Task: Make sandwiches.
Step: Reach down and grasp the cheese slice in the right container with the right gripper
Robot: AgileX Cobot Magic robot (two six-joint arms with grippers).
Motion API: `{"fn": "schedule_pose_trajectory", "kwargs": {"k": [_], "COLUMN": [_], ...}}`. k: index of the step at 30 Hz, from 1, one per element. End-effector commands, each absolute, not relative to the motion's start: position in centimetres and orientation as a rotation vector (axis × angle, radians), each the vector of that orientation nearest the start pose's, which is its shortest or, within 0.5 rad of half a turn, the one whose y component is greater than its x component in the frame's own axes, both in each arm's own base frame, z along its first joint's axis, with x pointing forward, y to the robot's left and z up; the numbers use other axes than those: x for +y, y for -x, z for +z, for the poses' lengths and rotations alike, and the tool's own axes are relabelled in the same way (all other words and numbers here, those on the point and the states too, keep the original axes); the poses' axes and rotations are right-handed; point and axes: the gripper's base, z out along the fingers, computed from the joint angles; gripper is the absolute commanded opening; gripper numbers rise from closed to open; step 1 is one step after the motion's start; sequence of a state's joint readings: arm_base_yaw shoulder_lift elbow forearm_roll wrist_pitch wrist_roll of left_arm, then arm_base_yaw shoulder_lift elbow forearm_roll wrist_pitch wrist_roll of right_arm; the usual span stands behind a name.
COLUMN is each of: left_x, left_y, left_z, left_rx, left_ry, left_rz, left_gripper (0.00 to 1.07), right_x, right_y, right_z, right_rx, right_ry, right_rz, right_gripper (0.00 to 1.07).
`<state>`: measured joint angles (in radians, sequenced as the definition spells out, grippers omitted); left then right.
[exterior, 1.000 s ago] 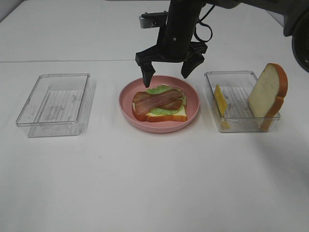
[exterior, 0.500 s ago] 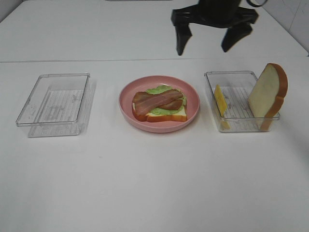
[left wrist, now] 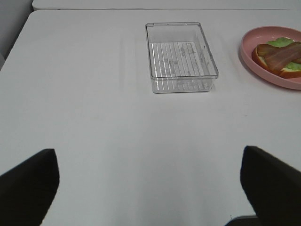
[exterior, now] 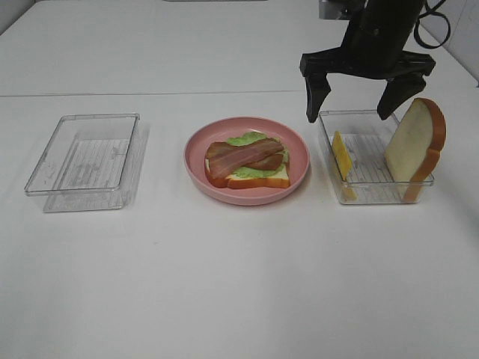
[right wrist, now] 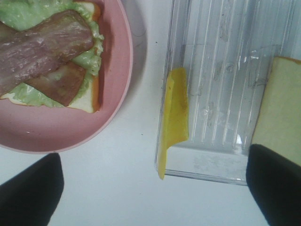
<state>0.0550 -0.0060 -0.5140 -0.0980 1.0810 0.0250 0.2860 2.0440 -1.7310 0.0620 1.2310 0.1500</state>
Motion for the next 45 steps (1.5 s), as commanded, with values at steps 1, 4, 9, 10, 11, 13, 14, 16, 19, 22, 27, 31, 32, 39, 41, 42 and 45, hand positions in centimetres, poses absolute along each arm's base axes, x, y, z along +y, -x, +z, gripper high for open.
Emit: {"fn": "schedule_pose_trajectory", "kwargs": {"k": [1,4,9,10,11,13,14,16,19,22,27,31,32,39,41,42,45], "left_x": [-0.9,-0.9,-0.9,-0.9,-0.9,-0.9,-0.9,-0.9,-0.9,-0.9,-0.9,-0.9,-0.9,-0.9,-0.9,-0.9,-0.9], "left_y": [1.1,1.1,1.1,1.1,1.1,1.1,1.1,1.1,1.1,1.1,1.1,1.1,1.1,1.1,1.1,1.1,1.1], "left_z": [28.0,28.0,28.0,28.0,28.0,28.0,28.0,28.0,28.0,28.0,28.0,28.0,28.0,28.0,28.0,28.0,28.0], "left_rx": [2.018,2.018,2.018,2.018,2.018,2.018,2.018,2.018,2.018,2.018,2.018,2.018,2.018,2.018,2.018,2.018,2.018], "left_ry": [0.020,0.020,0.020,0.020,0.020,0.020,0.020,0.020,0.020,0.020,0.020,0.020,0.020,0.020,0.020,0.020,0.020], "left_rz": [-0.074,-0.074,-0.074,-0.074,-0.074,-0.074,-0.074,-0.074,-0.074,-0.074,-0.074,-0.074,-0.074,-0.074,-0.074,-0.074,-0.074], "left_gripper": [1.00,1.00,1.00,1.00,1.00,1.00,1.00,1.00,1.00,1.00,1.00,1.00,1.00,1.00,1.00,1.00,1.00], "right_x": [12.4,12.6,12.8,12.8,12.8,12.8,12.9,12.9,12.9,12.9,13.0,13.0,13.0,12.9,12.9,12.9,12.9], "right_y": [-40.6,-40.8,-41.3,-41.3,-41.4,-41.5,-41.6,-41.8,-41.9,-41.9,-42.0,-42.0,-41.9,-42.0,-42.0,-42.0,-42.0], "right_z": [20.3,18.8,16.9,16.9,16.5,16.5,16.5,16.5,16.4,16.1,15.6,15.7,15.7,15.7,15.7,15.7,15.7], "right_rx": [3.149,3.182,3.199,3.199,3.197,3.191,3.176,3.160,3.154,3.152,3.165,3.164,3.167,3.162,3.160,3.160,3.160], "right_ry": [0.161,0.157,0.149,0.149,0.148,0.147,0.146,0.144,0.140,0.139,0.138,0.137,0.137,0.143,0.145,0.145,0.145], "right_rz": [0.107,0.105,0.111,0.111,0.110,0.112,0.116,0.121,0.123,0.121,0.120,0.120,0.120,0.106,0.101,0.101,0.101], "right_gripper": [0.97,0.96,0.96,0.96,0.95,0.94,0.92,0.89,0.85,0.83,0.83,0.82,0.79,0.57,0.54,0.54,0.54]}}
